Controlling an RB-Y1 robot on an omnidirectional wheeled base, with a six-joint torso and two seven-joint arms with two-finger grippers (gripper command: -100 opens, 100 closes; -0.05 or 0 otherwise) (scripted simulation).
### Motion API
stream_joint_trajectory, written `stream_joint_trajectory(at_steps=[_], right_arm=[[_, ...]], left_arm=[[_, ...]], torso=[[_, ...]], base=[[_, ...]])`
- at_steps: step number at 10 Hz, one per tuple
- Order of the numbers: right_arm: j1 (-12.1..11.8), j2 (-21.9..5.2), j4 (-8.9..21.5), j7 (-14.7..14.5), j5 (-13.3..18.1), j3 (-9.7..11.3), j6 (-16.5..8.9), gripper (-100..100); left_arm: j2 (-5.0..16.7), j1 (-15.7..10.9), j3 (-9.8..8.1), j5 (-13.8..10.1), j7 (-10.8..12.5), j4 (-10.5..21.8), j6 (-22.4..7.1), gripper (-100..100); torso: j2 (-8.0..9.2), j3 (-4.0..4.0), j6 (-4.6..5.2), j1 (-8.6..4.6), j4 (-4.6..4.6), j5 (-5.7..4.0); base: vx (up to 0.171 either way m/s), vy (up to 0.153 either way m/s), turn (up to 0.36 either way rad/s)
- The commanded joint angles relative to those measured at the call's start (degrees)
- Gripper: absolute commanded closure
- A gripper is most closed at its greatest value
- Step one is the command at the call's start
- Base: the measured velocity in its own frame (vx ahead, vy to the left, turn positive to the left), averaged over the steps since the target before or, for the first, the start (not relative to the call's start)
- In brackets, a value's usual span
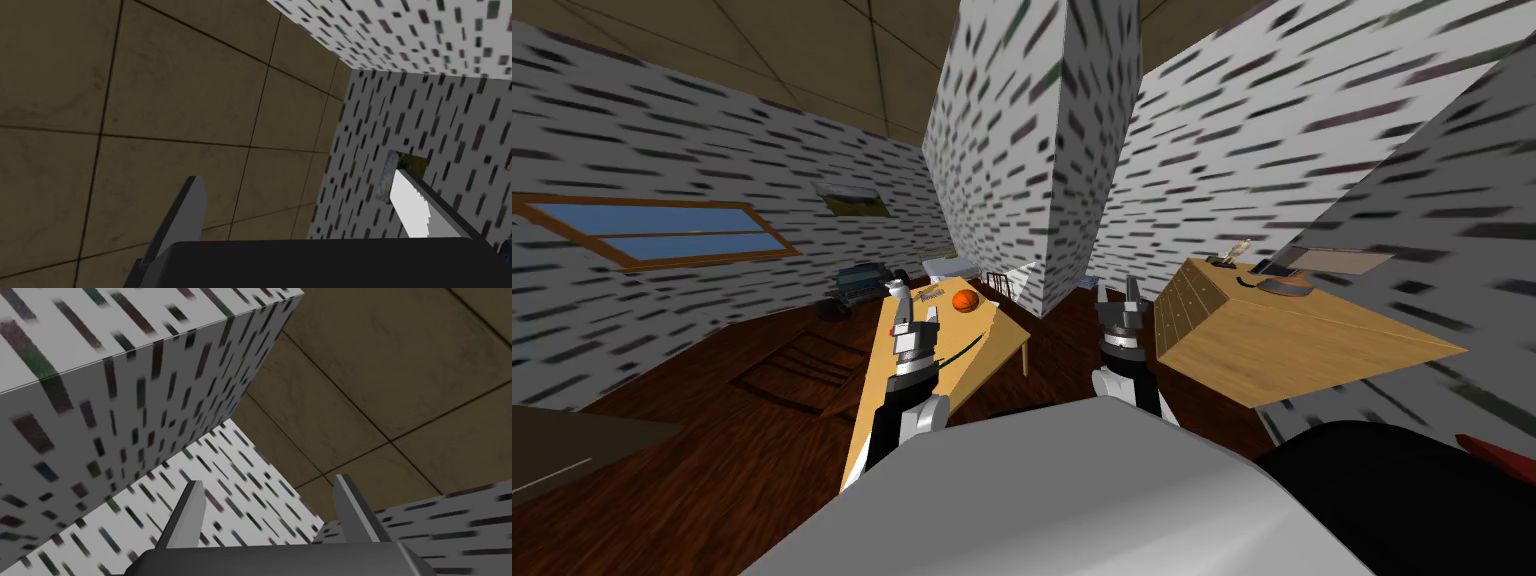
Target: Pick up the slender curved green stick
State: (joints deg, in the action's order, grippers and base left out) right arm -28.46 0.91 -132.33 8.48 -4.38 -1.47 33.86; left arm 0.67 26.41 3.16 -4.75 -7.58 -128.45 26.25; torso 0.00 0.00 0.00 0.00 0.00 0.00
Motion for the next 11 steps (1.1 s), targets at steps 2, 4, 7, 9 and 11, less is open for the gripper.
stream_joint_trajectory(at_steps=[2,4,7,9,11], right_arm=[[0.0,0.0,0.0,0.0,0.0,0.0,0.0,0],[0.0,0.0,0.0,0.0,0.0,0.0,0.0,0],[0.0,0.0,0.0,0.0,0.0,0.0,0.0,0],[0.0,0.0,0.0,0.0,0.0,0.0,0.0,0],[0.0,0.0,0.0,0.0,0.0,0.0,0.0,0]], left_arm=[[3.2,-0.5,-0.11,-1.1,3.7,2.2,-2.0,-100],[5.7,-1.0,-0.33,-2.1,6.7,4.2,-3.6,-100],[8.6,-1.6,-0.63,-3.3,10.3,6.7,-5.6,-100],[11.9,-2.2,-0.98,-4.8,14.0,9.7,-7.8,-100],[13.6,-2.6,-1.15,-5.6,16.7,11.4,-9.1,-100]], torso=[[0.07,0.03,0.03,-0.04,0.01,-0.01],[0.16,0.09,0.01,-0.02,0.03,0.0],[0.08,0.05,0.01,0.08,0.02,0.02],[0.03,0.02,0.01,0.09,0.01,0.02],[0.04,0.02,-0.01,0.1,0.01,0.02]], base=[[-0.037,-0.016,-0.154],[-0.035,-0.005,-0.116],[-0.017,0.013,-0.106],[-0.01,0.017,-0.142],[-0.013,0.018,-0.084]])
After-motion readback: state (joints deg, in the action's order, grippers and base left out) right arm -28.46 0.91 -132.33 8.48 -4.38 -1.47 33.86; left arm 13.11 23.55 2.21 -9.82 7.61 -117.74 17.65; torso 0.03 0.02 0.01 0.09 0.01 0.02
